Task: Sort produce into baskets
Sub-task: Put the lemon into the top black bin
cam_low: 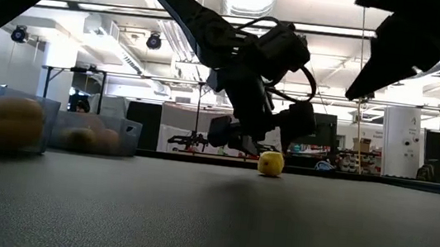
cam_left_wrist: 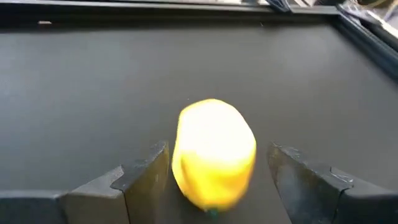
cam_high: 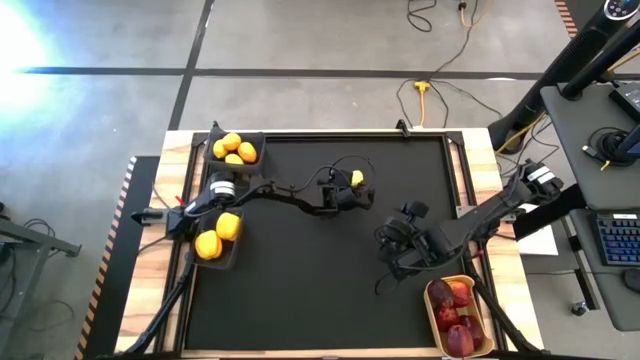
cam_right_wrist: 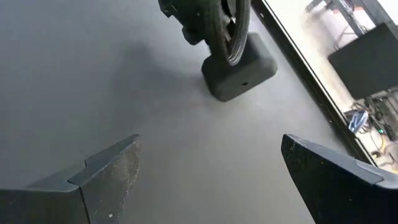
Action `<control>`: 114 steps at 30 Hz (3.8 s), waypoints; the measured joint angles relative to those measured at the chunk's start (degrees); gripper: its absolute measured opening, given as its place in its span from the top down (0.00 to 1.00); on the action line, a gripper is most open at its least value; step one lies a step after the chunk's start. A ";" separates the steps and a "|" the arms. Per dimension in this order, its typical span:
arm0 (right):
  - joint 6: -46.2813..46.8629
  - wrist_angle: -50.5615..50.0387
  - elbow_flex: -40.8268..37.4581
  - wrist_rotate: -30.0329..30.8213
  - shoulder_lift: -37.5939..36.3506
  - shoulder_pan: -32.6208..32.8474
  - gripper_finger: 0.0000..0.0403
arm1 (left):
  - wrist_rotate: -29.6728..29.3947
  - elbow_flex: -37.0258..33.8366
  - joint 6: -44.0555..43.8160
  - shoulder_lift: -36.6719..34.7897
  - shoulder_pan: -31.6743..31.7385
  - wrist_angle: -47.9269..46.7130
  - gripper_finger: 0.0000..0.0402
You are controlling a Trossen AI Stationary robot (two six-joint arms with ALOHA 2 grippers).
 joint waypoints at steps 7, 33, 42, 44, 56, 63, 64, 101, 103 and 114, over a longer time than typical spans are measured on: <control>0.88 0.31 0.00 -0.02 0.00 3.15 0.06 | 0.58 -0.19 2.97 0.00 -0.76 -0.70 0.36; 1.51 0.34 -0.71 0.10 0.00 4.81 0.06 | -4.93 -0.25 10.44 6.38 0.71 5.75 0.49; -0.88 0.44 -1.09 4.72 0.00 3.92 0.06 | -6.97 -0.34 22.13 -0.08 -2.18 -11.86 0.65; -1.49 0.45 -1.09 5.22 0.00 3.18 0.06 | -11.50 -0.50 21.98 -2.84 -3.89 -21.35 0.65; -3.85 1.11 -1.27 5.08 0.00 0.82 0.06 | -24.46 -9.03 -17.84 -25.34 -12.80 -82.89 0.65; -5.89 1.14 -1.27 5.01 0.00 0.77 0.06 | -18.82 -25.35 -23.61 -43.23 -11.73 -83.51 0.65; -5.99 1.15 -1.27 5.03 0.00 0.77 0.06 | -17.32 -27.34 -23.02 -45.98 -10.57 -83.51 0.65; -5.85 1.85 -4.35 4.98 0.00 -1.74 0.06 | 34.04 -37.83 36.47 -54.02 44.15 -41.33 0.64; -5.85 1.91 -4.35 4.96 0.00 -1.74 0.06 | 33.90 -36.65 35.33 -49.99 44.20 -41.60 0.63; -5.88 1.99 -4.50 4.79 0.00 -1.74 0.06 | 33.54 -31.16 34.05 -42.51 43.94 -42.75 0.46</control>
